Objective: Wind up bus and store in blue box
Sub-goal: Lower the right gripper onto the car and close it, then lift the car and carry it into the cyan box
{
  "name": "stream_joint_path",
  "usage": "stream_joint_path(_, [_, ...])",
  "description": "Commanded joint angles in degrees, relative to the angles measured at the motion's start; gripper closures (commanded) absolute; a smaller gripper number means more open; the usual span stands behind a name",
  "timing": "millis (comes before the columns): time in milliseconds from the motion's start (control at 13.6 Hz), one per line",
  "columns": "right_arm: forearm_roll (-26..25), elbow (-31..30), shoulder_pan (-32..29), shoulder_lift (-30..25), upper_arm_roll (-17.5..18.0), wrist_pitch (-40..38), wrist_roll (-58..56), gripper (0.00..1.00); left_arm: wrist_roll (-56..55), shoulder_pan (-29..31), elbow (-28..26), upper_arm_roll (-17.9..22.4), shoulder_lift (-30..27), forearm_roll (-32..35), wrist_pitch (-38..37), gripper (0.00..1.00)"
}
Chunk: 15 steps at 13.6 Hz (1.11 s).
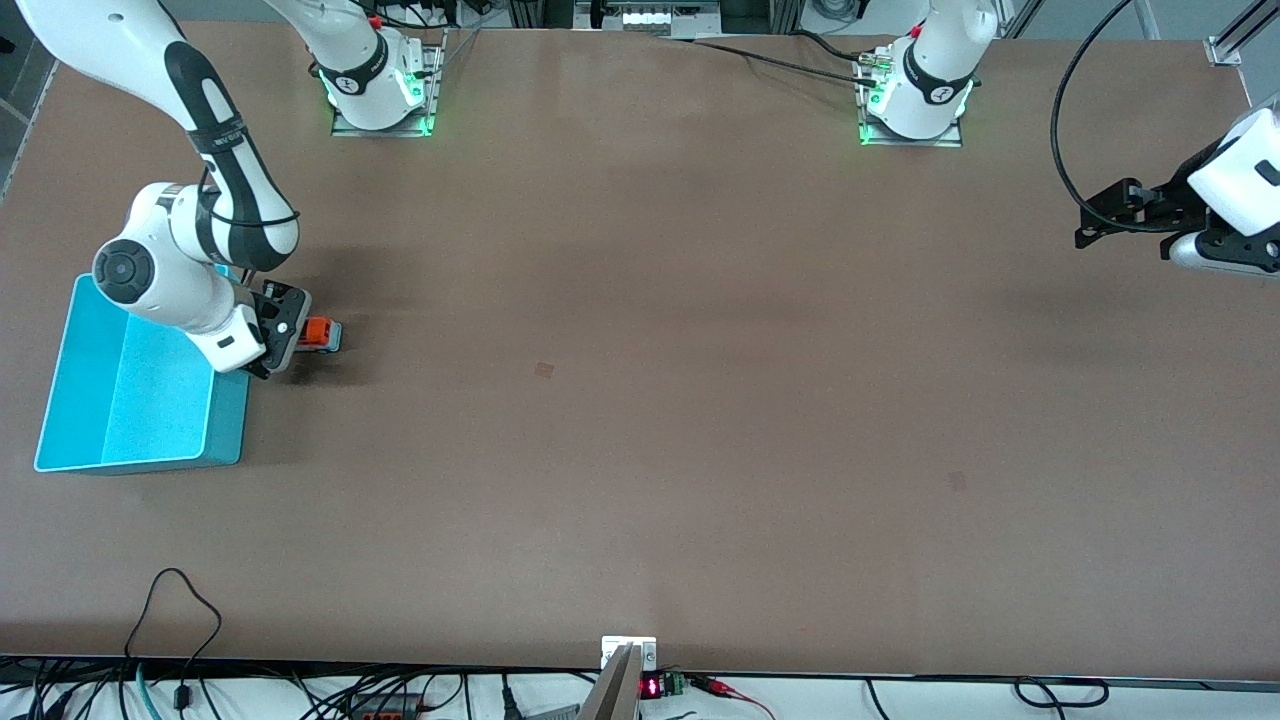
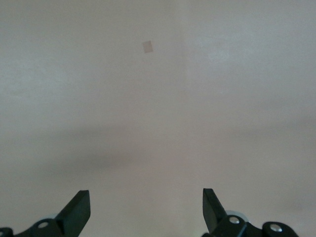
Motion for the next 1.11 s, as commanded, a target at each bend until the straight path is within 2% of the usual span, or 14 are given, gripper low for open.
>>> stream_joint_path(0, [0.07,-2.61,-0.41,-0.35,0.64,3.08,-1.02,0.00,1.35,1.38,1.60,-0.95,0.86,-0.33,-0.47,0.00])
stream_joint_path(74, [0.07,-2.61,-0.58,-0.34,0.64,2.91,-1.02,0.08,1.27,1.38,1.68,-0.95,0.95,-0.33,-0.38,0.00])
stream_joint_path(148, [0.07,-2.61,-0.58,-0.34,0.64,2.82,-1.28,0.26,1.27,1.38,1.68,-0.95,0.95,-0.33,-0.38,0.00])
stream_joint_path(221, [0.07,-2.53,-0.58,-0.34,0.64,2.82,-1.02,0.59,1.27,1.38,1.60,-0.95,0.86,-0.33,-0.47,0.00])
stream_joint_path(295, [0.16,-2.44,-0.50,-0.34,0.64,2.82,-0.93,0.73,1.27,1.38,1.68,-0.95,0.86,-0.33,-0.47,0.00])
stream_joint_path(517, [0.77,-2.09,-0.41,-1.30,0.64,2.20,-0.14,1.00,1.27,1.38,1.68,-0.95,0.86,-0.33,-0.99,0.00])
stream_joint_path(738, [0.95,-0.69,-0.14,-4.81,0.81,2.11,9.57,1.00,1.18,1.56,1.68,-0.95,0.86,-0.33,-1.52,0.00])
stream_joint_path(886, [1.04,0.54,1.43,-9.11,0.73,1.59,18.27,1.00,1.09,1.47,1.69,-0.95,0.86,-0.42,-1.52,0.00])
stream_joint_path(1033, [1.04,3.69,2.32,-12.28,0.72,-2.60,30.12,1.00,1.18,1.47,1.77,-0.95,0.86,-0.42,-1.52,0.00])
